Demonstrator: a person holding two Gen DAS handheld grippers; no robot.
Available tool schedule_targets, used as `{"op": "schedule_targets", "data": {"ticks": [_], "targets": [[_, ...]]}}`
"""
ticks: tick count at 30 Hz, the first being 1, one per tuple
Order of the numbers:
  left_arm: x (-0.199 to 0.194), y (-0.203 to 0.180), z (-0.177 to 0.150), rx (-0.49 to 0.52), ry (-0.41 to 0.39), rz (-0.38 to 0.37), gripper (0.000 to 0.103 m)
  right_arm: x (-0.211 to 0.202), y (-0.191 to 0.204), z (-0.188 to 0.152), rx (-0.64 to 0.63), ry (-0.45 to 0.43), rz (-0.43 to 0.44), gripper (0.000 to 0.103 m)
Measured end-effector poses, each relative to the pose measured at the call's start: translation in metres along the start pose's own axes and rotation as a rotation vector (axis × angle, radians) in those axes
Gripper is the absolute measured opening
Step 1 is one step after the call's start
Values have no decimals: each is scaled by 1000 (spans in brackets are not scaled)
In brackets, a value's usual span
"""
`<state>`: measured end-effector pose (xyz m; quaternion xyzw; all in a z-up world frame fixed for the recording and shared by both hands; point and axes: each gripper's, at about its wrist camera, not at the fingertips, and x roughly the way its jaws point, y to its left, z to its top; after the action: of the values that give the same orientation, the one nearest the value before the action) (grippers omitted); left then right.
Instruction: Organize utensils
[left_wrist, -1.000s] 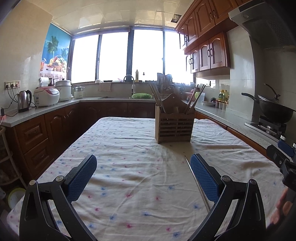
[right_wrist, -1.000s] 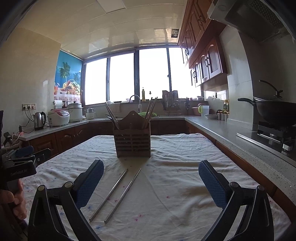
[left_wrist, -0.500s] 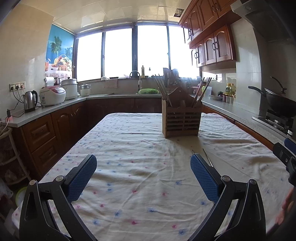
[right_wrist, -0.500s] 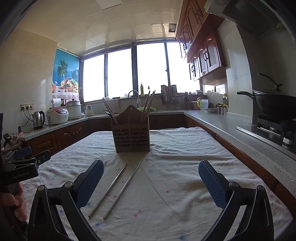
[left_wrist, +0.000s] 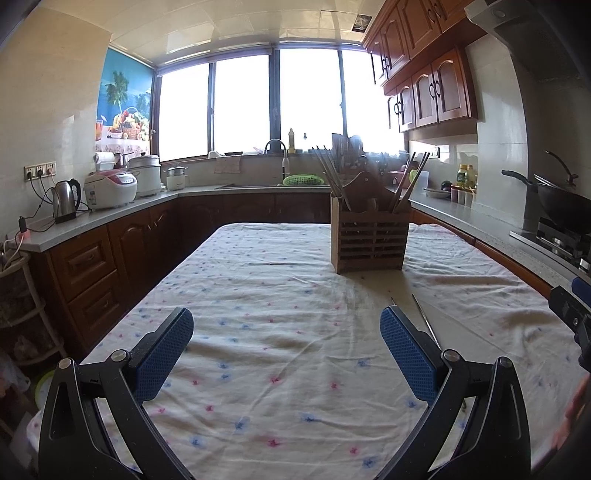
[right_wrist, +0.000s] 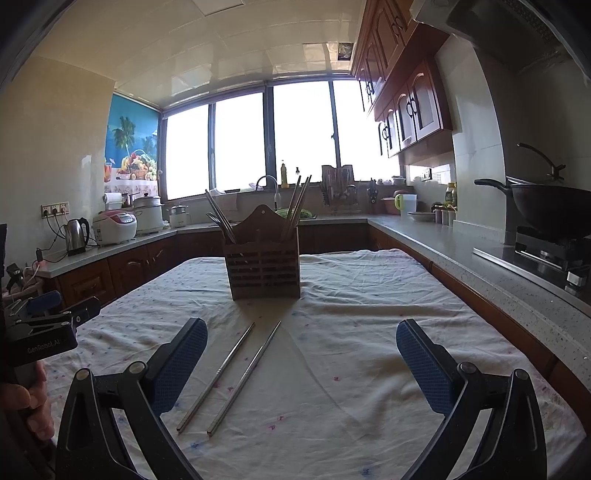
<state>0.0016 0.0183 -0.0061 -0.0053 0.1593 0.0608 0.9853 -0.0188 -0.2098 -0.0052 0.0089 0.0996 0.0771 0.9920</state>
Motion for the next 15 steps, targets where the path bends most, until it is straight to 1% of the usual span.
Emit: {"op": "schedule_targets", "data": {"ticks": [15], "targets": [[2, -2, 0, 14, 10, -3, 103, 2, 0, -1, 2, 1, 1, 103]]}}
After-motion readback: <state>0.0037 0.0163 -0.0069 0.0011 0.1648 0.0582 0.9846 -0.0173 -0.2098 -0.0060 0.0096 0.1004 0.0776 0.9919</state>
